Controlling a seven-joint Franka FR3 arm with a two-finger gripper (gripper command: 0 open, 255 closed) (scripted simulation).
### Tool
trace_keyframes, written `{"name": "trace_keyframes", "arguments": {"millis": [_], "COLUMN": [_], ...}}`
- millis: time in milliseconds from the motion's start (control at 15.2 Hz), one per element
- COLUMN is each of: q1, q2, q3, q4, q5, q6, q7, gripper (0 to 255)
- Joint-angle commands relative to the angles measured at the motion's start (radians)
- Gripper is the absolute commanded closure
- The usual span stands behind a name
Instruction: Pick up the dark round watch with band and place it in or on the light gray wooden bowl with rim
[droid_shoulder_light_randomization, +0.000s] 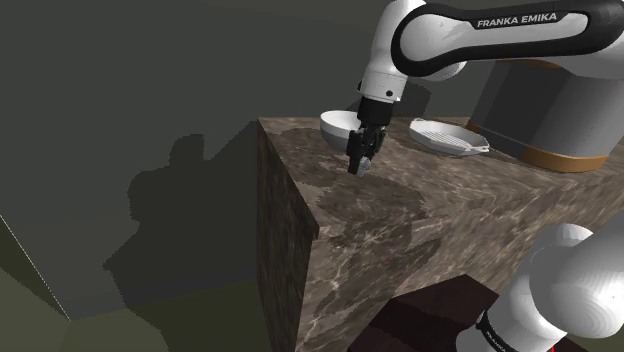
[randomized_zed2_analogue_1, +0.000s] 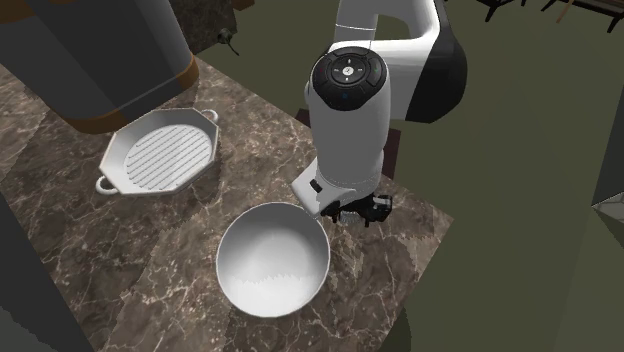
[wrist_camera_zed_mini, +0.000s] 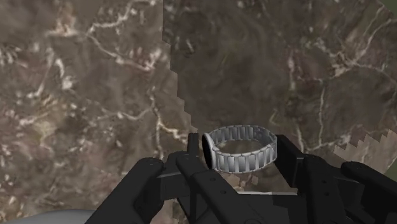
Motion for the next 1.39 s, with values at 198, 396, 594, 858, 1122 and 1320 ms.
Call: {"name": "trace_keyframes", "arguments": {"millis": [198,396,594,858,1122,1320], "q1": [0.000,0.000,0.000,-0.001,-0.002,-0.002], "q2": [0.000,0.000,0.000,0.002,0.007,0.013], "q3": [0.000,0.000,-0.001,-0.003,-0.005,-0.006], "q4": [0.000,0.000,0.013,0.068,0.127,0.173], "q5": [0.000,0.000,-0.001,-0.003,-0.006,-0.007], "q6": [0.000,0.000,-0.013,-0.066,-0.119,-0.158], "q7": [0.000,0.000,0.002,0.009,0.015,0.021], "gripper": [255,255,255,255,255,255]}}
